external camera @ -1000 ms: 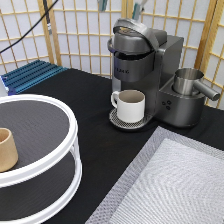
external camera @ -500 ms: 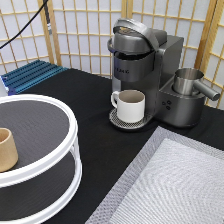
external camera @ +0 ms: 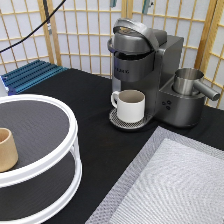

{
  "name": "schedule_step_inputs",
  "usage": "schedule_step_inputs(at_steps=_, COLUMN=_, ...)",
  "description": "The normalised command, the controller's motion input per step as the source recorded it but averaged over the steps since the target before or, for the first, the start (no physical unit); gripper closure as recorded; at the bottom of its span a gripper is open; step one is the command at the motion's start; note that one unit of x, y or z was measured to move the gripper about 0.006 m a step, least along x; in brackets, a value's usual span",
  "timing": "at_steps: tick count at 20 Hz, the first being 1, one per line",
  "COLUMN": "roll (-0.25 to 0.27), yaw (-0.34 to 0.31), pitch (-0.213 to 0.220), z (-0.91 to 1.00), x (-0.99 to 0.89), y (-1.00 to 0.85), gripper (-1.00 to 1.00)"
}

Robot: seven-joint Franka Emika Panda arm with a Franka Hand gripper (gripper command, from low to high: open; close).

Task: Make coffee

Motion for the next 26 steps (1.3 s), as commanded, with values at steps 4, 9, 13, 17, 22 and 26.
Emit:
schedule_step_inputs(at_steps=4, roll=0.057, yaw=-0.047, pitch=-0.001, z=-0.04, x=0.0, y=-0.31, gripper=-1.0)
schedule_step_inputs(at_steps=9, roll=0.135, yaw=-0.024, pitch=-0.022, z=-0.1, x=-0.01, y=-0.65, gripper=-1.0)
schedule_step_inputs(at_steps=13, roll=0.165, yaw=-0.017, pitch=-0.037, z=-0.31, x=-0.01, y=-0.69, gripper=-1.0)
schedule_step_inputs(at_steps=17, roll=0.098, yaw=-0.022, pitch=-0.032, z=-0.76, x=-0.06, y=-0.26, gripper=-1.0)
schedule_step_inputs(at_steps=22, roll=0.04, yaw=-0.003, pitch=0.0, z=-0.93, x=-0.29, y=0.07, gripper=-1.0)
schedule_step_inputs(at_steps=26, roll=0.013, yaw=-0.027, pitch=0.0, z=0.39, x=-0.58, y=-0.02, gripper=-1.0)
